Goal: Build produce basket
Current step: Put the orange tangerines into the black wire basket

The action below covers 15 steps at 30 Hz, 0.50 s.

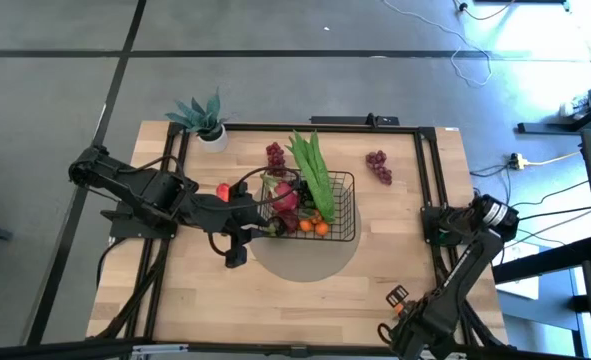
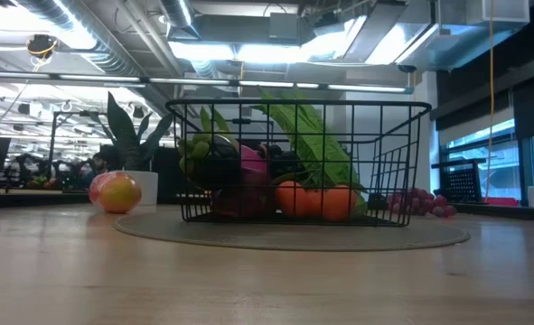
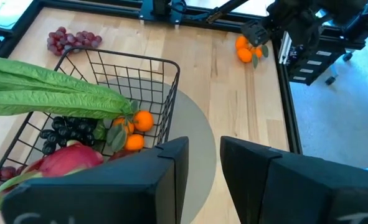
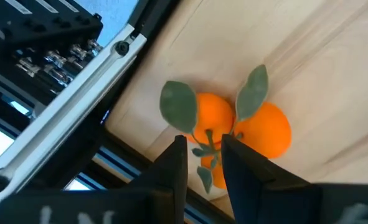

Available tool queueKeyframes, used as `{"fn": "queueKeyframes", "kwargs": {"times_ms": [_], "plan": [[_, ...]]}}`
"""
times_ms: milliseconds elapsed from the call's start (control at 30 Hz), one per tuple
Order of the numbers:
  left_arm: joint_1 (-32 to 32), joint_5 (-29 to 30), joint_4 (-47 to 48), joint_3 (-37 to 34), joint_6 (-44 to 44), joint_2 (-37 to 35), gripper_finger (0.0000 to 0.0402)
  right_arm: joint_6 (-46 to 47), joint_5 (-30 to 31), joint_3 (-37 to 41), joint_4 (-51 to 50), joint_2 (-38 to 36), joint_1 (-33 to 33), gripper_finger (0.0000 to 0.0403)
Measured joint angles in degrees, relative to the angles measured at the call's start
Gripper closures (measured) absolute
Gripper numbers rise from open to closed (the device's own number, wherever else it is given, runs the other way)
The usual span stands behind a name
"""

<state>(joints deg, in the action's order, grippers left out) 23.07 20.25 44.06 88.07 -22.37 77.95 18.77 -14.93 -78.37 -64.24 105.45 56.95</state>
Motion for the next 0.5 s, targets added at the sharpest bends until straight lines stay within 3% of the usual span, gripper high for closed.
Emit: {"fn": "queueKeyframes", "kwargs": {"times_ms": [500], "plan": [[0.0, -0.7, 0.0, 0.0, 0.4, 0.0, 0.032, -0.9, -0.2, 0.0, -0.9, 2.4, 0.0, 0.0318]]}}
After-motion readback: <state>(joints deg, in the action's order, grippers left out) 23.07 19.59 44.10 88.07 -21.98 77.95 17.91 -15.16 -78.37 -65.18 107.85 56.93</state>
